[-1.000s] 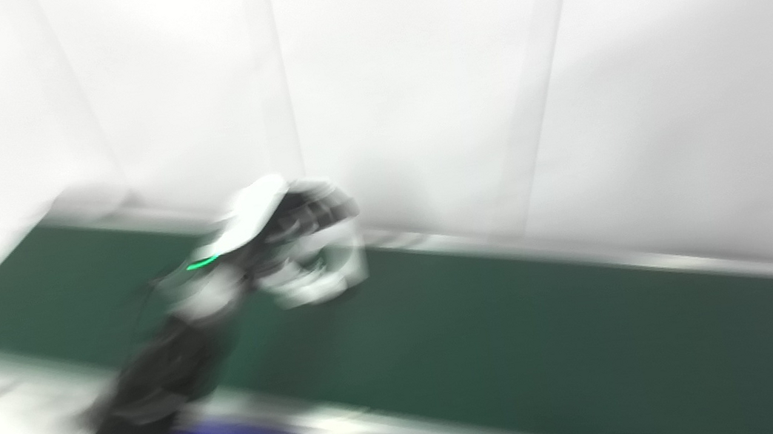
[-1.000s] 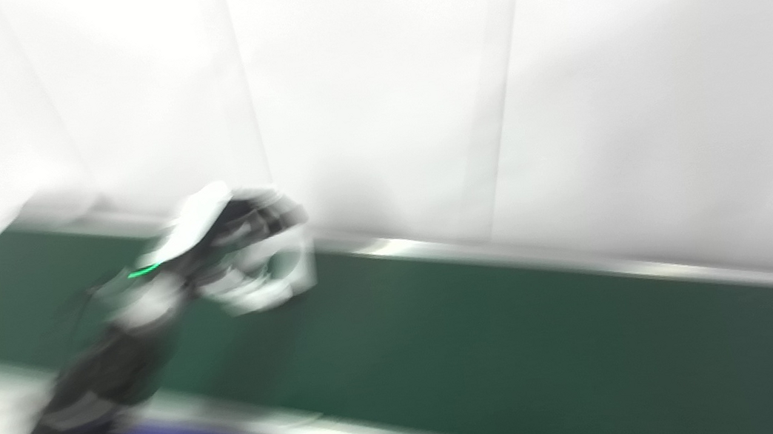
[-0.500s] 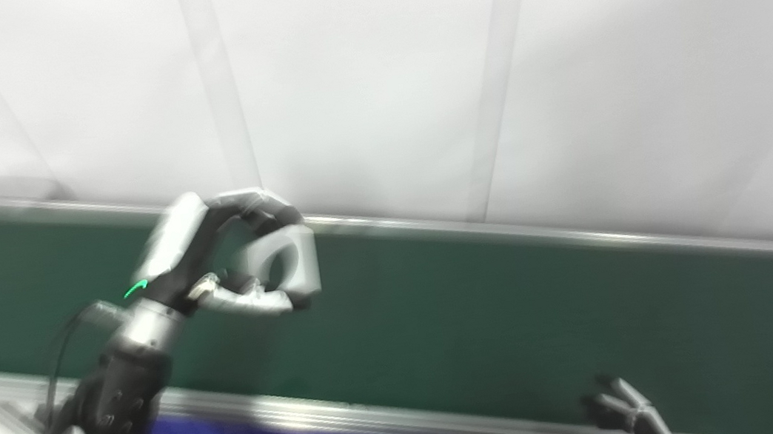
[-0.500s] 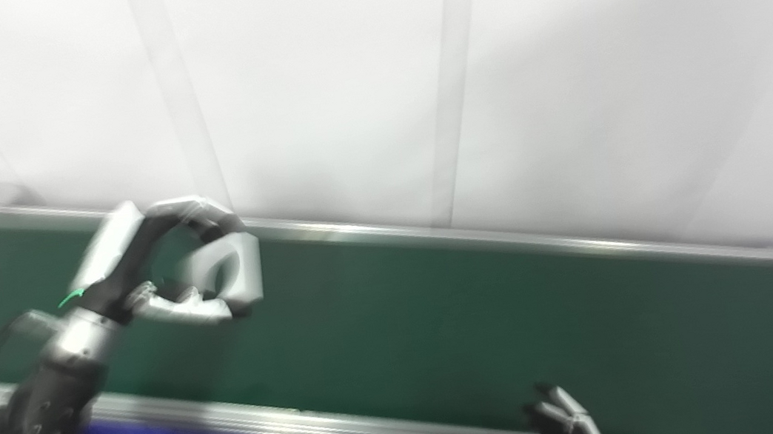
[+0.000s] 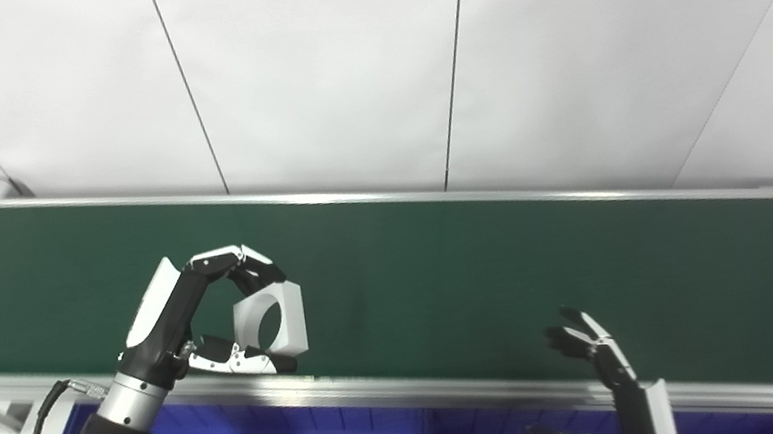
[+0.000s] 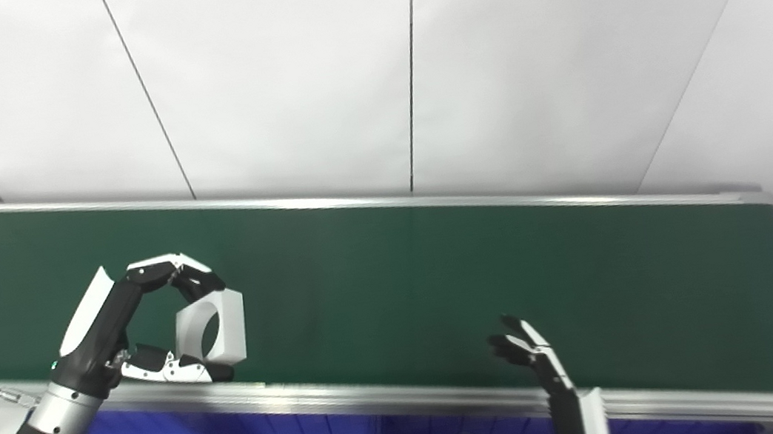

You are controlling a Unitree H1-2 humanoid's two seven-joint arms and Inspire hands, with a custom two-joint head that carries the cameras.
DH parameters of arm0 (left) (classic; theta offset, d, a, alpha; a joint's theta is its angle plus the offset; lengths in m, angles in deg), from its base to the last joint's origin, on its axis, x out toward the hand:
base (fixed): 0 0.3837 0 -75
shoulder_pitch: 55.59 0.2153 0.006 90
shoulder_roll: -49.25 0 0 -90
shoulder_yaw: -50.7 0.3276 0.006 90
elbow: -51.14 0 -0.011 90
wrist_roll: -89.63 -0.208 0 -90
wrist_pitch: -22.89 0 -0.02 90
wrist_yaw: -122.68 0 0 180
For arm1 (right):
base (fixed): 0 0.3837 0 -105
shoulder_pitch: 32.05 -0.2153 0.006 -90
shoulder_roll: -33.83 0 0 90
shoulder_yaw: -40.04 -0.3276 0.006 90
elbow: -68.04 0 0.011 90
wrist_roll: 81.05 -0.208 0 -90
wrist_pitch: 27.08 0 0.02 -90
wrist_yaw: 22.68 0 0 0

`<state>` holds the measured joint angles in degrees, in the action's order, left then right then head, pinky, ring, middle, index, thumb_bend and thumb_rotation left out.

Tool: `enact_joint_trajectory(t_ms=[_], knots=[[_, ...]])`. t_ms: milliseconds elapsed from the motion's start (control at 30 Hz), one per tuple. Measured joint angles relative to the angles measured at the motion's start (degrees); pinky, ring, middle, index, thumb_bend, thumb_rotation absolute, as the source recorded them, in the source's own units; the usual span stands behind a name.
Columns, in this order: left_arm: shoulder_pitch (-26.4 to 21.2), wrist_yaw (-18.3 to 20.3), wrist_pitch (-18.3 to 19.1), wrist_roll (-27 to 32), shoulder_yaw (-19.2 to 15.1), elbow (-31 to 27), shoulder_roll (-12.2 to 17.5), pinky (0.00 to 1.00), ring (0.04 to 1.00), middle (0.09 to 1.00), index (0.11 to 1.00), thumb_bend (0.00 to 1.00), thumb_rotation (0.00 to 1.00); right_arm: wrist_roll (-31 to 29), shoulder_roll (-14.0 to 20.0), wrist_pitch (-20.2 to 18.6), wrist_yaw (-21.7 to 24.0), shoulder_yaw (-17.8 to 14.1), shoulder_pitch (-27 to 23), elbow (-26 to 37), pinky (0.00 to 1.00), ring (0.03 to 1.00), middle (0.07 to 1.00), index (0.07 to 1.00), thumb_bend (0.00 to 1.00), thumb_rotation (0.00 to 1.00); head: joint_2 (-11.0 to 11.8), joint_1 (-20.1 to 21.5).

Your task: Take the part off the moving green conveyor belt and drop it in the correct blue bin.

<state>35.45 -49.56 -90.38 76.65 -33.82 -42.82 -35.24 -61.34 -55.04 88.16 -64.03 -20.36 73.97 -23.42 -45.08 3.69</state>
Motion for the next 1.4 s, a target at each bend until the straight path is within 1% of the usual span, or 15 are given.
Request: enact_joint_trajectory(t_ms=[100, 167, 267, 367, 400, 467, 500, 533, 600, 700, 867, 967, 1100, 1300, 1400], knots=[[2.2, 0.8, 0.0, 0.0, 0.3, -1.6, -0.3, 0.42, 0.445, 0.496, 0.498, 0.50, 0.00, 0.1, -0.6, 0.0, 1.9, -2.1, 0.5, 0.3, 0.71, 0.713, 0.757, 0.875, 0.93, 0.65, -0.4, 0.1], [3.1, 1.4, 0.1, 0.0, 0.5, -2.0, -0.5, 0.40, 0.438, 0.498, 0.501, 0.50, 0.00, 0.1, -0.9, 0.0, 2.7, -3.3, 0.5, 0.6, 0.72, 0.714, 0.758, 0.878, 0.93, 0.64, -2.6, 1.1], [4.6, 2.0, 0.1, 0.0, 0.6, -3.1, -0.6, 0.40, 0.439, 0.498, 0.499, 0.50, 0.00, 0.4, -1.8, 0.0, 4.6, -4.5, 0.6, 2.0, 0.71, 0.713, 0.759, 0.878, 0.92, 0.64, -3.6, 1.5], [5.8, 2.3, 0.1, 0.1, 0.7, -3.7, -0.8, 0.42, 0.454, 0.499, 0.487, 0.50, 0.00, 1.2, -2.5, 0.0, 6.5, -5.7, 0.9, 2.3, 0.69, 0.712, 0.759, 0.879, 0.91, 0.64, -5.8, 2.5], [6.3, 2.4, 0.1, 0.5, 0.7, -3.7, -0.9, 0.42, 0.457, 0.499, 0.485, 0.50, 0.00, 1.3, -2.6, 0.0, 7.4, -6.2, 0.9, 2.6, 0.69, 0.715, 0.762, 0.881, 0.91, 0.64, -7.2, 3.1], [7.1, 2.8, 0.1, 1.2, 0.9, -3.7, -1.1, 0.42, 0.455, 0.499, 0.486, 0.50, 0.00, 1.2, -3.1, 0.0, 9.1, -7.7, 1.3, 3.4, 0.68, 0.717, 0.764, 0.880, 0.91, 0.64, -7.4, 3.2], [7.4, 2.9, 0.1, 1.3, 1.0, -3.7, -1.1, 0.42, 0.454, 0.499, 0.487, 0.50, 0.00, 1.2, -3.3, 0.0, 9.8, -8.2, 1.4, 3.9, 0.67, 0.717, 0.764, 0.880, 0.91, 0.64, -8.3, 3.6], [7.6, 3.3, 0.1, 1.3, 1.1, -3.7, -1.1, 0.43, 0.458, 0.497, 0.486, 0.50, 0.00, 1.2, -3.6, 0.0, 10.8, -8.8, 1.4, 4.3, 0.67, 0.719, 0.769, 0.883, 0.90, 0.63, -8.4, 3.6], [8.3, 3.7, 0.3, 1.5, 1.4, -4.1, -1.2, 0.45, 0.465, 0.485, 0.491, 0.50, 0.00, 1.0, -4.1, -0.1, 13.4, -9.8, 1.7, 5.6, 0.68, 0.717, 0.770, 0.879, 0.91, 0.60, -10.5, 4.5], [9.6, 4.0, 0.5, 1.6, 1.8, -5.5, -1.5, 0.44, 0.459, 0.486, 0.493, 0.50, 0.00, 0.7, -4.3, -1.7, 18.3, -10.9, 3.1, 10.0, 0.67, 0.710, 0.770, 0.875, 0.91, 0.58, -11.6, 5.4], [11.3, 4.9, 2.0, 1.6, 2.8, -5.2, -1.5, 0.46, 0.474, 0.491, 0.481, 0.50, 0.00, 1.3, -4.1, -4.8, 25.1, -13.0, 4.2, 13.3, 0.63, 0.698, 0.773, 0.864, 0.95, 0.59, -12.0, 6.0], [11.7, 5.7, 2.4, 0.1, 3.2, -4.9, -1.4, 0.47, 0.482, 0.492, 0.476, 0.50, 0.00, 1.7, -4.3, -6.6, 27.9, -14.0, 5.1, 15.2, 0.63, 0.690, 0.769, 0.857, 0.95, 0.59, -11.9, 6.2], [11.7, 6.3, 2.3, -1.9, 4.9, -2.6, -1.2, 0.46, 0.464, 0.499, 0.482, 0.50, 0.00, 3.4, -5.1, -6.8, 29.6, -15.5, 6.4, 16.4, 0.64, 0.693, 0.772, 0.856, 0.94, 0.61, -11.2, 6.2], [11.5, 7.6, 2.6, -5.8, 6.9, 0.1, -0.5, 0.51, 0.478, 0.496, 0.486, 0.50, 0.00, 6.4, -6.2, -7.2, 31.0, -17.0, 8.6, 17.5, 0.65, 0.694, 0.777, 0.858, 0.92, 0.63, -10.1, 6.4], [10.9, 7.8, 3.4, -8.6, 7.2, 1.0, -0.1, 0.54, 0.483, 0.503, 0.480, 0.50, 0.00, 7.0, -6.3, -7.2, 31.7, -17.6, 9.1, 17.5, 0.64, 0.694, 0.771, 0.851, 0.92, 0.61, -9.8, 6.6]])
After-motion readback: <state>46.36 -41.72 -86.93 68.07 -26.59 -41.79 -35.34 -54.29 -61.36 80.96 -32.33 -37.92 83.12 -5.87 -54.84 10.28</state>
